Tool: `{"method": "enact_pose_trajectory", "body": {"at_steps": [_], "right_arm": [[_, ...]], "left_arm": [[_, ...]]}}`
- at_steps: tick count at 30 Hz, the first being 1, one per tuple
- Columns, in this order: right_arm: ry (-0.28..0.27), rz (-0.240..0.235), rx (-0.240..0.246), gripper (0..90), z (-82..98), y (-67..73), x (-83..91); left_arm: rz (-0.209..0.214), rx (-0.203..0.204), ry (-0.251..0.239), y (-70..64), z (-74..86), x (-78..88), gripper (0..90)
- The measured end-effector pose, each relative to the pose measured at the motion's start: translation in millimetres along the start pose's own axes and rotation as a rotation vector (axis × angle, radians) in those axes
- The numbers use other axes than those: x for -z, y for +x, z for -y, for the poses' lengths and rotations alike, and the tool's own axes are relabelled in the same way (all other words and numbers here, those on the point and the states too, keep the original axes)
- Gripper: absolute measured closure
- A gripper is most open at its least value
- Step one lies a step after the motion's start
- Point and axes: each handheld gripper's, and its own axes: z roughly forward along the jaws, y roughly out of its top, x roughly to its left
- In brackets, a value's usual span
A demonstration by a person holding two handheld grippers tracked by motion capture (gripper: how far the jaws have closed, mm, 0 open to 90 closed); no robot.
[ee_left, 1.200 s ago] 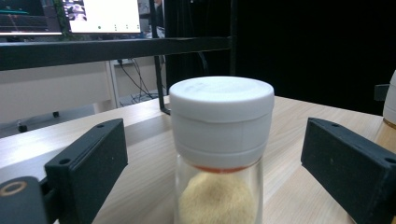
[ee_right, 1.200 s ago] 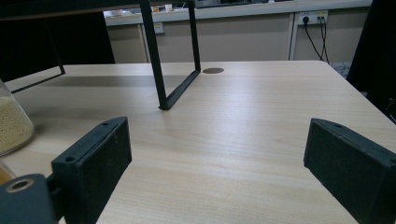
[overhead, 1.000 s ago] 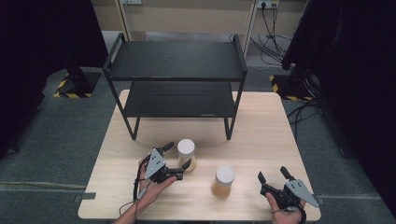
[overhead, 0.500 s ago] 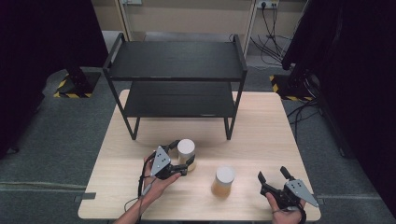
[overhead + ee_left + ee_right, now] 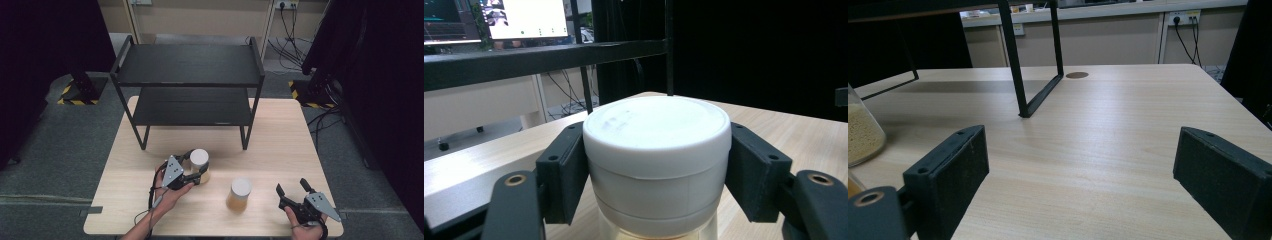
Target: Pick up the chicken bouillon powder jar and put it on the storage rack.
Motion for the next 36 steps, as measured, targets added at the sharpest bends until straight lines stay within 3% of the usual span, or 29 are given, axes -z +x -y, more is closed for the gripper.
{"method": "enact_pose_trajectory", "body": {"at_steps": [36], "right_arm": [[-0.002, 0.000, -0.003, 7.8, 0.3, -0.2, 0.1]], "left_arm": [[-0.013, 0.039, 0.026, -1.1, -8.9, 2.5, 33.7]]}}
